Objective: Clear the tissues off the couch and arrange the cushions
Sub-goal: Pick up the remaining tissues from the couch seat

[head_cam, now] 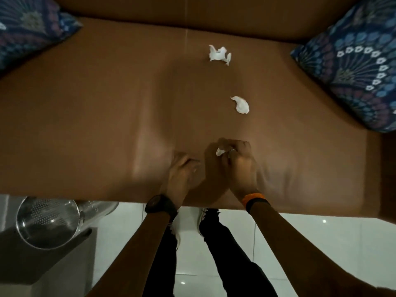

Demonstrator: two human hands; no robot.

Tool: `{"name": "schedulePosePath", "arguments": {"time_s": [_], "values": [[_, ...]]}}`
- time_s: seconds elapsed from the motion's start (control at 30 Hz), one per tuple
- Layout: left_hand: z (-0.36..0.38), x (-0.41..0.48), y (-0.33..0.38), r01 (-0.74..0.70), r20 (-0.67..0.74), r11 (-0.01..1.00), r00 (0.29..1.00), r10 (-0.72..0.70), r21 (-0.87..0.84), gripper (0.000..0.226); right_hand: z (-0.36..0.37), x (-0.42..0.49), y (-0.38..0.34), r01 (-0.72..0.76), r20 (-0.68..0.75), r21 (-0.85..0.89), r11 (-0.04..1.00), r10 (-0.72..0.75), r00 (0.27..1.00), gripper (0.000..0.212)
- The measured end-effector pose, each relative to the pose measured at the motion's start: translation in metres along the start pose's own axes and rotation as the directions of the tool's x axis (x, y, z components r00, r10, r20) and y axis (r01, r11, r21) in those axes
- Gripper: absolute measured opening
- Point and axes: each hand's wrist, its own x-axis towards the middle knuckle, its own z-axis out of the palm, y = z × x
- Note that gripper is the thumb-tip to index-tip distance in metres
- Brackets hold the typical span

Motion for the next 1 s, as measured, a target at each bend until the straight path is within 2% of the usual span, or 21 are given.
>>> {"name": "schedulePosePath", "arguments": {"time_s": [0.07,0.1,0.17,0.23,0.27,0.33,0.43,0.53,0.63,0.7,0.8,0.83,0.9,0.97,1.0], "values": [[-0.004,-0.003,-0.005,-0.060,-0.074,0.992,0.995,0.069,0.115,0.024,-0.006,0.013,0.003,-0.014,-0.043,0.062,0.998,0.017,0.999,0.011],[-0.007,-0.007,-0.009,-0.043,-0.120,0.985,0.991,0.063,0.164,0.019,-0.008,0.020,0.004,-0.017,-0.080,0.091,0.996,0.025,0.996,0.012],[-0.012,-0.019,-0.019,0.095,-0.178,0.976,0.982,-0.059,0.198,0.022,-0.014,0.037,0.002,-0.024,-0.169,0.132,0.991,0.047,0.985,0.013],[-0.015,-0.029,-0.024,0.254,-0.105,0.962,0.964,-0.243,0.103,0.026,-0.017,0.059,0.003,-0.051,-0.209,0.115,0.992,0.074,0.975,0.014],[-0.015,-0.031,-0.025,0.287,-0.050,0.958,0.957,-0.286,0.022,0.022,-0.016,0.069,0.003,-0.066,-0.209,0.088,0.994,0.083,0.974,0.014],[-0.015,-0.029,-0.023,0.276,0.004,0.952,0.961,-0.278,-0.132,0.008,-0.013,0.087,0.004,-0.074,-0.206,0.021,0.997,0.077,0.975,0.014],[-0.016,-0.013,-0.019,0.302,0.007,0.943,0.953,-0.304,-0.139,0.011,-0.009,0.107,0.001,-0.076,-0.184,0.012,0.997,0.077,0.980,0.021],[-0.023,0.015,-0.010,0.204,-0.091,0.978,0.974,-0.207,-0.036,0.005,-0.007,0.120,-0.005,-0.105,-0.151,0.071,0.992,0.115,0.982,0.024],[-0.040,0.071,0.005,0.130,-0.156,0.990,0.978,-0.137,-0.051,0.012,-0.005,0.132,-0.015,-0.109,-0.142,0.109,0.988,0.124,0.982,0.020],[-0.054,0.116,0.017,0.063,-0.241,0.997,0.968,-0.071,-0.042,0.014,-0.007,0.143,-0.022,-0.085,-0.172,0.202,0.976,0.121,0.978,0.020],[-0.075,0.184,0.036,-0.057,-0.333,0.998,0.942,0.051,-0.008,0.007,-0.010,0.167,-0.029,-0.109,-0.251,0.310,0.944,0.192,0.949,0.015],[-0.081,0.205,0.041,-0.104,-0.331,0.995,0.938,0.099,0.003,0.005,-0.012,0.178,-0.030,-0.125,-0.270,0.306,0.944,0.212,0.939,0.015],[-0.089,0.244,0.050,-0.149,-0.289,0.989,0.947,0.138,-0.014,0.018,-0.015,0.200,-0.031,-0.147,-0.251,0.285,0.947,0.222,0.942,0.030],[-0.093,0.273,0.056,-0.097,-0.164,0.995,0.982,0.091,-0.032,0.036,-0.019,0.223,-0.031,-0.139,-0.174,0.274,0.952,0.191,0.966,0.048],[-0.093,0.284,0.057,-0.054,-0.102,0.999,0.993,0.054,0.010,0.034,-0.023,0.234,-0.031,-0.121,-0.141,0.257,0.959,0.161,0.977,0.050]]}}
